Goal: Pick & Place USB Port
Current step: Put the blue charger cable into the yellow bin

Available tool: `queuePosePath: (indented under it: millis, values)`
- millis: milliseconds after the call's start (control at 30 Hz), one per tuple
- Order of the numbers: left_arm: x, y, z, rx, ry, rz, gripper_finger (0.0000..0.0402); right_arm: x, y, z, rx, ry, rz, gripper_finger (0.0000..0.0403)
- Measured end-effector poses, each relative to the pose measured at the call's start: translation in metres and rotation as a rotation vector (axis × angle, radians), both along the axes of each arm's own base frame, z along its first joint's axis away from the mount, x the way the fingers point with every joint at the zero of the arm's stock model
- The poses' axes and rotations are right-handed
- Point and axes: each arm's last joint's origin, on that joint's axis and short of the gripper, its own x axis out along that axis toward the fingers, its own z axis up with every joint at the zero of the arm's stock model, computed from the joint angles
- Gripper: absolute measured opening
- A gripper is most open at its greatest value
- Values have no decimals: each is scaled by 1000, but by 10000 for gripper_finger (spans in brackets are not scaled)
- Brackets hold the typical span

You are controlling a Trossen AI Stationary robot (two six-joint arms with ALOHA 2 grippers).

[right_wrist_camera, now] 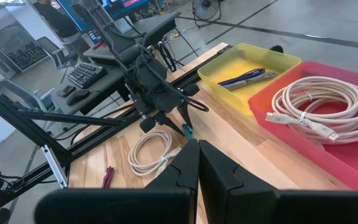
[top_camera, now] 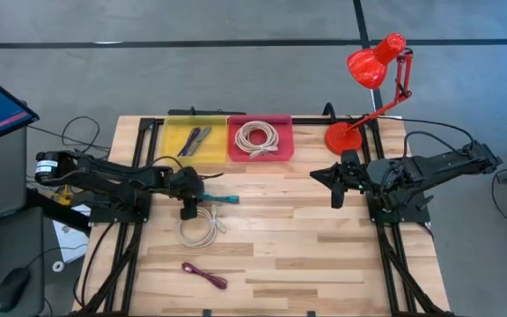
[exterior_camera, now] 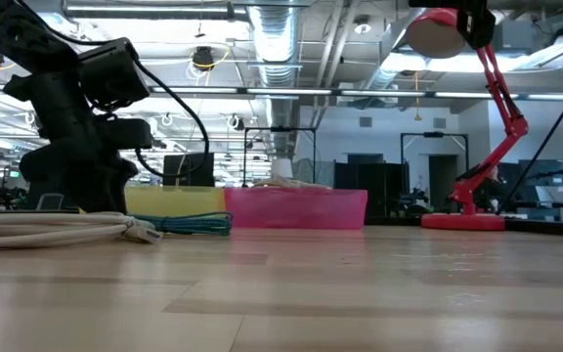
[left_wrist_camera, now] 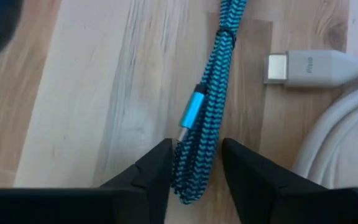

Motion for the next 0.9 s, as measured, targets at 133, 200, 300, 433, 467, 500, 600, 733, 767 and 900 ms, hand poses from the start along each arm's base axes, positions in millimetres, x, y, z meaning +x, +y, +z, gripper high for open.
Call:
queuePosePath:
  millis: [133, 200, 300, 433, 467, 500, 600, 733, 767, 900]
  values:
    - [0, 0, 0, -14, -8, 26, 86, 0, 0, 0, 0, 0, 0, 1]
    - [0, 0, 0, -24, -11, 60, 55, 0, 0, 0, 0, 0, 0, 1]
    - [0, 0, 0, -49, -17, 110, 19, 0, 0, 0, -8, 2, 2, 1]
    - [0, 0, 0, -77, -28, 162, 18, 0, 0, 0, -13, 3, 3, 1]
    - [0, 0, 1, -83, -32, 173, 18, 0, 0, 0, -16, 4, 4, 1]
    - [1, 0, 1, -89, -36, 185, 17, 0, 0, 0, -16, 4, 4, 1]
    - [3, 1, 8, -104, -65, 203, 16, 0, 0, 0, -18, 5, 5, 1]
    - [12, 1, 24, -105, -144, 199, 16, 0, 0, 0, -18, 4, 4, 1]
    - [14, 1, 28, -106, -161, 198, 16, 0, 0, 0, -19, 4, 1, 1]
    - [22, 2, 47, -104, -249, 193, 16, 0, -1, 0, -26, 2, -22, 1]
